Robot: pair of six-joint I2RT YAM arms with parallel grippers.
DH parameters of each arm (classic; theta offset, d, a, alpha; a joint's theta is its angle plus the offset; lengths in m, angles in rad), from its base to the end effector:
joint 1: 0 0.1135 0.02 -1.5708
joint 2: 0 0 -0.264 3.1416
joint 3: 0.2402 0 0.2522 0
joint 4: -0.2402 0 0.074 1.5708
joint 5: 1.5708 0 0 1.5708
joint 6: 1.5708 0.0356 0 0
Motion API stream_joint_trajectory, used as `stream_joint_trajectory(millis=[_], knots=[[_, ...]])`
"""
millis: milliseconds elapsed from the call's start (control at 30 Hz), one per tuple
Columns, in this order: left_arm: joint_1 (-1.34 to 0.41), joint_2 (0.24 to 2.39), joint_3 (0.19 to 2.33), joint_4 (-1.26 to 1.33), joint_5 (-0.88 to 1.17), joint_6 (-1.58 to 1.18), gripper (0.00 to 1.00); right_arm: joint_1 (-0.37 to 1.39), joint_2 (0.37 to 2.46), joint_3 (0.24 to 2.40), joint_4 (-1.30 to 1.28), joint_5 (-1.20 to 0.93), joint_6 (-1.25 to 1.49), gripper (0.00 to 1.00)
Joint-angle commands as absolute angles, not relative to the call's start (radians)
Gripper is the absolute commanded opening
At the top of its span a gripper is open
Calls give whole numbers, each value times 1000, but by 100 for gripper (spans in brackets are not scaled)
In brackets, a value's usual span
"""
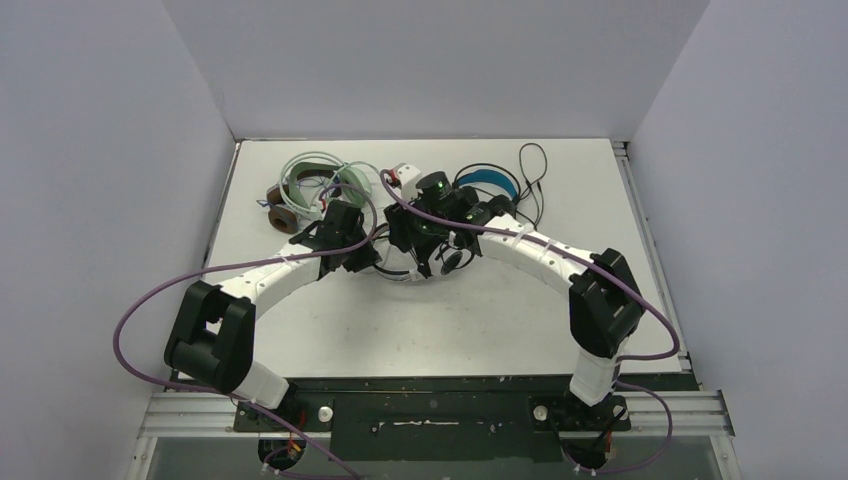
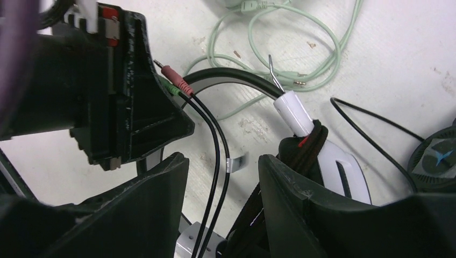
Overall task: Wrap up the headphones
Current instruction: Wrap the headphones cable around the headphones.
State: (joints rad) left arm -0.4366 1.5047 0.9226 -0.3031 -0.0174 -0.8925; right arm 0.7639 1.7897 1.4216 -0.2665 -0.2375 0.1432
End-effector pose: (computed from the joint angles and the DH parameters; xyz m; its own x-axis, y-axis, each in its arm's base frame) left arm 0.2808 -0.1303 0.2075 -0.7616 -0.5037 -0.4078 -0.2871 0.8263 -0.4845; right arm 0.2938 0.2931 0.2746 -0.5392 -0.3244 -0.7772 -0.7398 0.6235 0.2530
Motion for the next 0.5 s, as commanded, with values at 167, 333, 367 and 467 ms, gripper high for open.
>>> stream_joint_trajectory(millis=[167, 333, 367, 467], knots=[[-430, 1448, 978, -231, 24, -889, 0, 753, 1853, 1574, -358, -337, 29, 51], [-430, 1444, 977, -232, 21, -878, 0, 748, 1862, 1581, -364, -413, 26, 58], [-430, 1444, 978, -232, 21, -878, 0, 745, 1864, 1580, -362, -427, 29, 58], [-431, 1440, 978, -230, 22, -874, 0, 731, 1870, 1586, -364, -481, 32, 58]])
